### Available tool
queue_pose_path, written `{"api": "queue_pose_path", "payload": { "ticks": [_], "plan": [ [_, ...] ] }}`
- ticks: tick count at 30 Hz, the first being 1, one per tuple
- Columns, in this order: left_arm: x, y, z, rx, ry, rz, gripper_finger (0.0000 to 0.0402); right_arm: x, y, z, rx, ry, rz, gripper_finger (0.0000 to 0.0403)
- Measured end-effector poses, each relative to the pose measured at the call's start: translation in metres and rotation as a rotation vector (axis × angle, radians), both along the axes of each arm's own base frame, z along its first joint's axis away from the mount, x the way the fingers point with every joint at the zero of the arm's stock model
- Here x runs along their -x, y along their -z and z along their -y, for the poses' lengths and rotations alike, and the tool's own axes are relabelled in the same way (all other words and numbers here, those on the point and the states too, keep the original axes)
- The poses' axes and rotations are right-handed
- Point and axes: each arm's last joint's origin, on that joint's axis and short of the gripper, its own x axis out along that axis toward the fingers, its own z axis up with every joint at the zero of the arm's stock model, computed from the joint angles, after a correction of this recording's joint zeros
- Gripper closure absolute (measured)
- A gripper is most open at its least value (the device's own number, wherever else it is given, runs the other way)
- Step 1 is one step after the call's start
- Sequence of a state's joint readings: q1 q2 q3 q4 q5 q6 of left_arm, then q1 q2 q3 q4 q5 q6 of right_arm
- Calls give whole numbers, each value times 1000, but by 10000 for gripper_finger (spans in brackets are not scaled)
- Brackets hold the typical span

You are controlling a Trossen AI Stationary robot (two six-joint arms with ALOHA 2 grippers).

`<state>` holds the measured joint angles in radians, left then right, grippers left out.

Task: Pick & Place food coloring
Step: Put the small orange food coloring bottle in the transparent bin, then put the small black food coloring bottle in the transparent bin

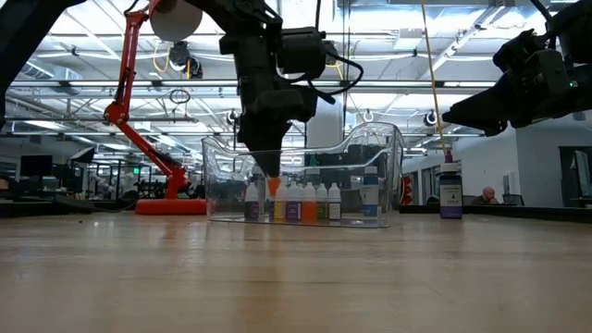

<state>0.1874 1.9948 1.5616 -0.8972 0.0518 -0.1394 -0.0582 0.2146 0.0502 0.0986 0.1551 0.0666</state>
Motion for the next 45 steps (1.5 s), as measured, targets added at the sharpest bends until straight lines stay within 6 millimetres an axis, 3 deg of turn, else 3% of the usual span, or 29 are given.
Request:
{"api": "queue_pose_path", "payload": {
  "ticks": [13,26,33,39,45],
  "plan": [
    [-7,21,-1,30,6,-32,346,0,0,0,0,0,0,259],
    [-8,23,0,36,-12,-34,345,0,1,0,0,0,-6,259],
    [-9,23,6,31,3,-33,252,0,1,0,0,0,-6,259],
    [-16,17,11,13,-5,-14,208,0,1,0,0,0,-6,259],
    [-21,-24,15,1,27,-21,186,0,1,0,0,0,-6,259]
  ]
}}
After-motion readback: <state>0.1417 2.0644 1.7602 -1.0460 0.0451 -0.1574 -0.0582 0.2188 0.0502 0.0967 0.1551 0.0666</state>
